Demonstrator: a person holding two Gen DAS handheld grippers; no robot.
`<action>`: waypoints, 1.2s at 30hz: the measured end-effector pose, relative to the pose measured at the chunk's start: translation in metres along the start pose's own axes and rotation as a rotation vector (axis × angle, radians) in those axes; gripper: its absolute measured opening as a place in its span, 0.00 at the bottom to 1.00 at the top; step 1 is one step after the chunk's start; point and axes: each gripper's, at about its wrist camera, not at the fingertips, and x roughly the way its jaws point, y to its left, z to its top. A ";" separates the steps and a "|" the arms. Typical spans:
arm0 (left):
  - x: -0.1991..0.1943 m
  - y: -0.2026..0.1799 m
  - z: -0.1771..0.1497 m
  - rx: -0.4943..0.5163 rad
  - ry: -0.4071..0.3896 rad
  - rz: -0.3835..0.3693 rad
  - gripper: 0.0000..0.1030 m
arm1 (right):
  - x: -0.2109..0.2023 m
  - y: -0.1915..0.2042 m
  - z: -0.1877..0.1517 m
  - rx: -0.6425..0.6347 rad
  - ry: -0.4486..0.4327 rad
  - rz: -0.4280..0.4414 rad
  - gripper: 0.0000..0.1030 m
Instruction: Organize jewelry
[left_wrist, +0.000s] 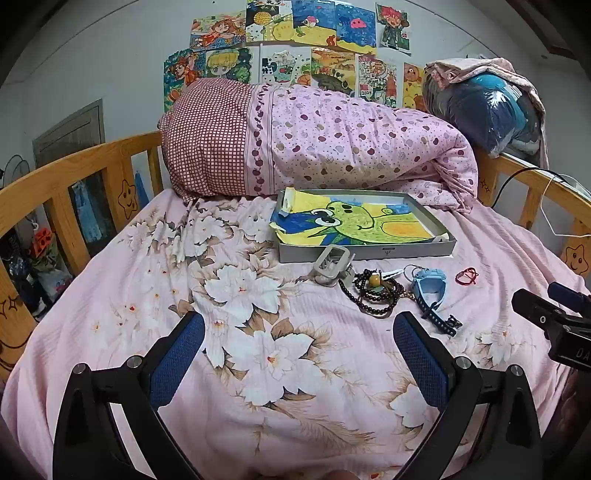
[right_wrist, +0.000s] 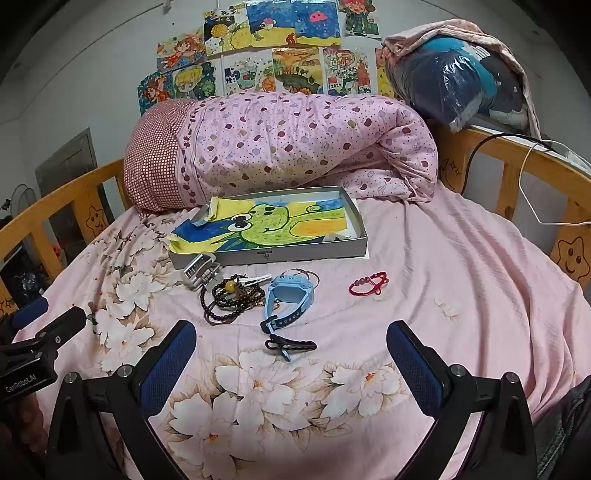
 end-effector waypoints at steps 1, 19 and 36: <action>0.000 0.000 0.000 0.000 0.000 0.000 0.97 | 0.000 0.000 0.000 0.000 0.000 0.000 1.00; 0.000 0.000 0.000 0.003 0.003 0.000 0.97 | 0.002 -0.001 -0.001 0.006 0.006 0.006 1.00; 0.000 0.000 0.000 0.003 0.003 0.000 0.97 | 0.003 -0.001 -0.001 0.012 0.008 0.008 1.00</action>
